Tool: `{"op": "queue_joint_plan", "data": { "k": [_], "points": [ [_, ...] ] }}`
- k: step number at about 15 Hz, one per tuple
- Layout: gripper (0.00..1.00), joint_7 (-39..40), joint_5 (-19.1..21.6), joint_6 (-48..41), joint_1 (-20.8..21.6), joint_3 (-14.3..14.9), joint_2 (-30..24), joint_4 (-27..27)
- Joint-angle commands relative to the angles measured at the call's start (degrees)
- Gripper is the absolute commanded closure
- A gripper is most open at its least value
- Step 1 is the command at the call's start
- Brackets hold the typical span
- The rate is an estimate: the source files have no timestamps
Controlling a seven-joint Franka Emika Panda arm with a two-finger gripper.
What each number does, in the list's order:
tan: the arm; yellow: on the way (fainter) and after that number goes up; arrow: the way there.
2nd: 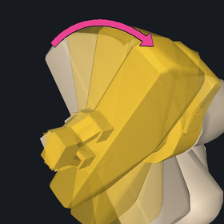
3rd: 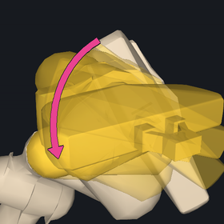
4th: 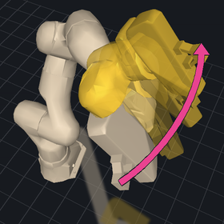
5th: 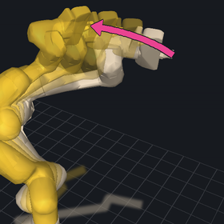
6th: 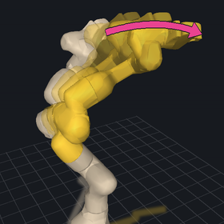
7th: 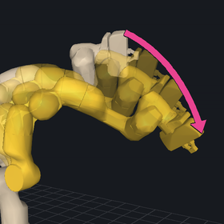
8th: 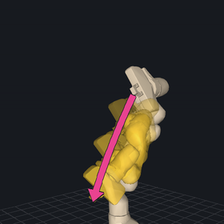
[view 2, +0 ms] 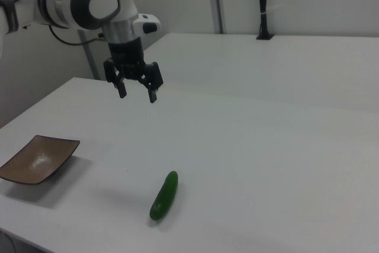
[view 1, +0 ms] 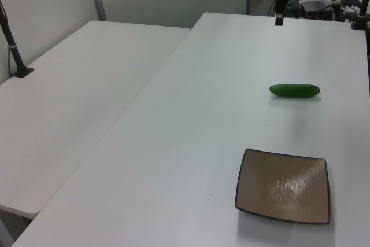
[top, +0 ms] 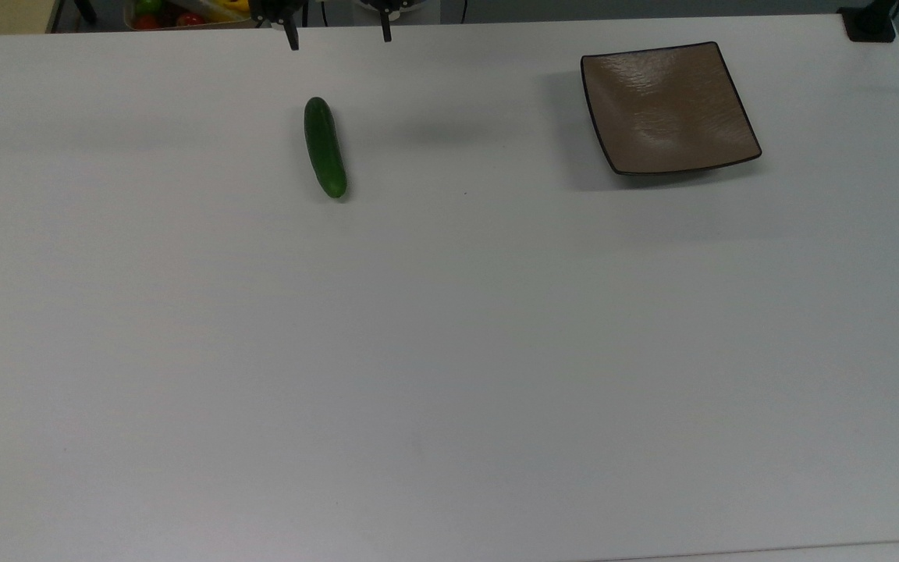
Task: Cucumber placed on a ceramic plate
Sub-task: 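Move the open gripper over the green cucumber and lower it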
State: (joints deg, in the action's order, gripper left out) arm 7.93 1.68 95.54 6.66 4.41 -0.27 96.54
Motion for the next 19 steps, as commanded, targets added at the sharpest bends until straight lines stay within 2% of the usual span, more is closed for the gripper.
{"op": "queue_joint_plan", "data": {
  "k": [1, 5, 10, 16, 19],
  "points": [
    [0.0, 5.4, -0.4, -1.7, -1.2, -0.1, -1.0, 2.7],
    [0.0, 10.2, -4.0, -4.7, -1.8, -0.1, -1.0, 5.4],
    [0.0, 13.1, -5.5, -3.2, -2.2, -0.1, -1.5, 11.6],
    [0.0, 13.0, -5.8, 7.5, -2.4, -0.1, -3.7, 21.8],
    [0.0, 12.6, -5.9, 15.9, -2.5, -0.1, -3.7, 26.9]
  ]
}}
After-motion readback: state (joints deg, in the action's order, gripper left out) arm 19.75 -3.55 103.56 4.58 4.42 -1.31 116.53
